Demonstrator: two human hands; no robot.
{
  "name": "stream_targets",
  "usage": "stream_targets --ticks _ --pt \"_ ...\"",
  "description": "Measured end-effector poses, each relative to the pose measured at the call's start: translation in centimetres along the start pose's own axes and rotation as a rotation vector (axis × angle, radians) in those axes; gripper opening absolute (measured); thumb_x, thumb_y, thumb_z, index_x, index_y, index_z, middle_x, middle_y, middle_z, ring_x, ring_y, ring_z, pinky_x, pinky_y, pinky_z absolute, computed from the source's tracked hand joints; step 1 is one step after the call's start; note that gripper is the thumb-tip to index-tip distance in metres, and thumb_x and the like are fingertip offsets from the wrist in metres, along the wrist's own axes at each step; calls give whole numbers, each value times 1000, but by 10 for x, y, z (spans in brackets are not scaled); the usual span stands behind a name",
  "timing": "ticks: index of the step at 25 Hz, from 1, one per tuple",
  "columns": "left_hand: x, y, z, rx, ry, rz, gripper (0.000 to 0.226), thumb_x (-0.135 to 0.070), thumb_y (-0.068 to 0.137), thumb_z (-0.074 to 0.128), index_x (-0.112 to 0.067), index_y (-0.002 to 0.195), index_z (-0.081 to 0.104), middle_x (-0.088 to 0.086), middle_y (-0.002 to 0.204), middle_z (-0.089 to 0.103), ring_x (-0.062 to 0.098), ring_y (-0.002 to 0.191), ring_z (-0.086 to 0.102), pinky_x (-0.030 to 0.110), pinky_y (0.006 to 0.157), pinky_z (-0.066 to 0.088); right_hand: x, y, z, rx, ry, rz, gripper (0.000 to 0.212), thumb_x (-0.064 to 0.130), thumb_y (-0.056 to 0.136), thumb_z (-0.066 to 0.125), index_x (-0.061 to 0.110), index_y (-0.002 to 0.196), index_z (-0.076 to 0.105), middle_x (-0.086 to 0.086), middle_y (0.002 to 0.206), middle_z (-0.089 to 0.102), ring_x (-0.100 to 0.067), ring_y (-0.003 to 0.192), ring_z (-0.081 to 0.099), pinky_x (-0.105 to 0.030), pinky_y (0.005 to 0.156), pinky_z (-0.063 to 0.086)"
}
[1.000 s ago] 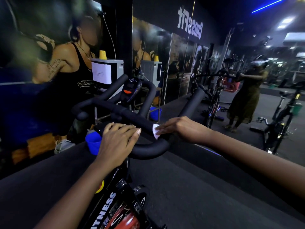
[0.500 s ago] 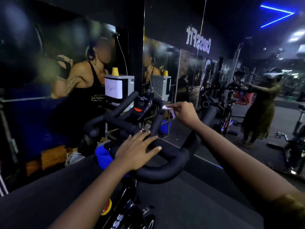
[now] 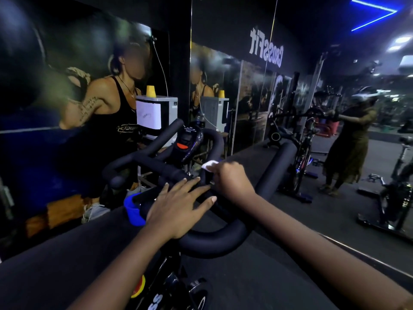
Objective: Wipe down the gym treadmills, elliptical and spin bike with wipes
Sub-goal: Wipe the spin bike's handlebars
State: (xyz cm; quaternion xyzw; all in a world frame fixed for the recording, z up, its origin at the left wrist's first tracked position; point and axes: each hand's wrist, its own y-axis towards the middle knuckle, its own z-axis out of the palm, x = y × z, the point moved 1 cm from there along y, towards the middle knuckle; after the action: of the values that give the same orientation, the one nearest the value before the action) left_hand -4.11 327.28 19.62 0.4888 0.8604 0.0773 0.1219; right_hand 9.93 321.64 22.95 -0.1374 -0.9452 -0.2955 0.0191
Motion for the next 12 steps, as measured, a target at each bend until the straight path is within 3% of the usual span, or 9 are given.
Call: stream_targets --ticks 1,4,8,12 --pt "0 0 0 2 11 0 90 -78 69 -5 -42 146 27 -17 158 14 9 146 10 40 119 7 7 -10 1 34 5 -50 41 8 87 49 25 122 61 -4 116 66 -29 104 58 -30 85 38" --pt "-2 -1 1 -5 43 5 65 -70 90 16 -40 146 27 -17 158 12 10 146 10 40 119 6 5 -15 -5 129 -77 -134 38 11 88 46 23 120 62 -10 106 68 -31 100 59 -34 83 41" --pt "-2 -1 0 -9 13 13 54 -63 95 21 -44 146 24 -16 158 13 10 146 9 39 119 7 -42 57 -18 -110 15 42 38 5 84 49 22 113 68 -18 96 70 -35 93 64 -40 81 50" --pt "-1 -2 0 -14 7 13 53 -61 96 22 -44 146 25 -16 158 14 10 146 10 40 119 9 -53 89 2 -9 -49 92 37 0 87 48 17 113 68 -16 110 66 -34 104 60 -38 86 48"
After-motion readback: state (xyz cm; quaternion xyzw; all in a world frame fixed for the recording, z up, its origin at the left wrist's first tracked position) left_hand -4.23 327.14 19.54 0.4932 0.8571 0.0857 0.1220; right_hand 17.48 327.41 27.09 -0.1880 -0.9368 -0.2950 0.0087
